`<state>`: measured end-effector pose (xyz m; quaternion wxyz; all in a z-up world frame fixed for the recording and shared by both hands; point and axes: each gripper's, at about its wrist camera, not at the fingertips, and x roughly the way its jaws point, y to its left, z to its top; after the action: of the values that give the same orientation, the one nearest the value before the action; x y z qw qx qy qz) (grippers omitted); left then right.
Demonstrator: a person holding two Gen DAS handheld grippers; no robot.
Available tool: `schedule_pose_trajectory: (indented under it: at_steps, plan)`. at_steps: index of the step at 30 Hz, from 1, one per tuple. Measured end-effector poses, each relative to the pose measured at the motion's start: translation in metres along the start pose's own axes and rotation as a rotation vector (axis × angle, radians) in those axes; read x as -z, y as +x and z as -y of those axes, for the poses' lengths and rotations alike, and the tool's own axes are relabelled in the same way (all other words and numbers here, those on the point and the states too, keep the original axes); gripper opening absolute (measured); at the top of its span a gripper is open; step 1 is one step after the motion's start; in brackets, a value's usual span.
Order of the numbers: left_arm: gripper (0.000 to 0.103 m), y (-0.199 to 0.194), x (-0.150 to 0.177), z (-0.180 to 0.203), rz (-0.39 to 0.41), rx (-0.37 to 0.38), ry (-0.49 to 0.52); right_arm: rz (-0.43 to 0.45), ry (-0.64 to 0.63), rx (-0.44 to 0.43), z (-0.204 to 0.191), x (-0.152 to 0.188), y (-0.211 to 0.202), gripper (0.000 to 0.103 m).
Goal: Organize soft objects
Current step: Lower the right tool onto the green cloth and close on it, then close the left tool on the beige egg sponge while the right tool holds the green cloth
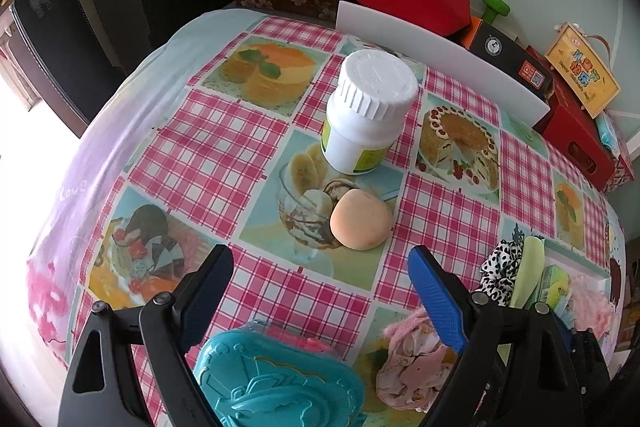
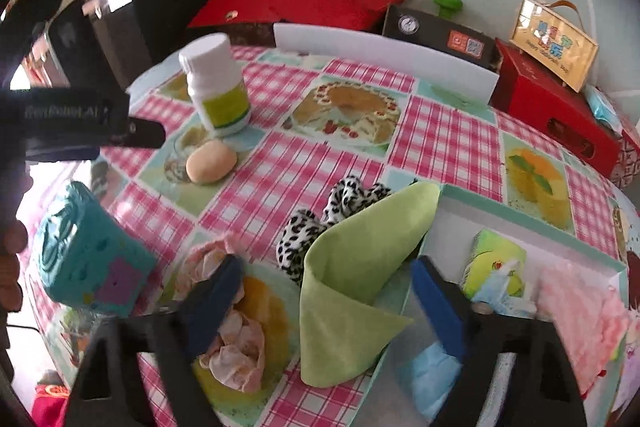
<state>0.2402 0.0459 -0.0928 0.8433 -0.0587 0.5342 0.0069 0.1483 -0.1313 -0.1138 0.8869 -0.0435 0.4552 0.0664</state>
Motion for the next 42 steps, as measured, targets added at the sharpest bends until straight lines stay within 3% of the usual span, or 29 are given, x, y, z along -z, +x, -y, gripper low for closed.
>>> schedule_pose_trajectory:
  at_steps: [2,5,7,14,20,31,34,38,42]
  plan:
    - [0.089,0.002,0.000,0.001,-0.003,0.003,0.004,-0.010,-0.009,-0.011,-0.001,0.001,0.001,0.072]
    - [0.089,0.003,0.000,0.003,-0.006,0.006,0.007,-0.020,-0.024,0.001,-0.003,0.002,0.003,0.056]
    - [0.089,0.005,0.000,0.005,-0.009,0.007,0.009,-0.034,-0.028,0.010,-0.002,0.004,0.006,0.053]
    - [0.089,0.009,-0.002,0.013,-0.014,0.009,0.030,-0.066,0.019,0.017,0.013,0.007,0.007,0.023]
    - [0.089,0.010,-0.004,0.023,-0.002,0.012,0.050,-0.048,0.071,-0.036,0.026,0.005,-0.003,0.010]
    - [0.087,0.031,-0.009,0.041,-0.030,0.026,0.059,-0.009,0.156,-0.071,0.045,0.000,-0.013,0.009]
    - [0.076,0.041,-0.011,0.046,-0.042,0.023,0.064,-0.001,0.175,-0.079,0.051,-0.001,-0.015,0.009]
    - [0.075,0.057,-0.016,0.046,-0.059,0.002,0.035,0.002,0.197,-0.088,0.058,-0.002,-0.015,0.009]
    - [0.066,0.069,-0.018,0.045,-0.081,-0.011,0.005,0.004,0.209,-0.096,0.062,-0.002,-0.015,0.009]
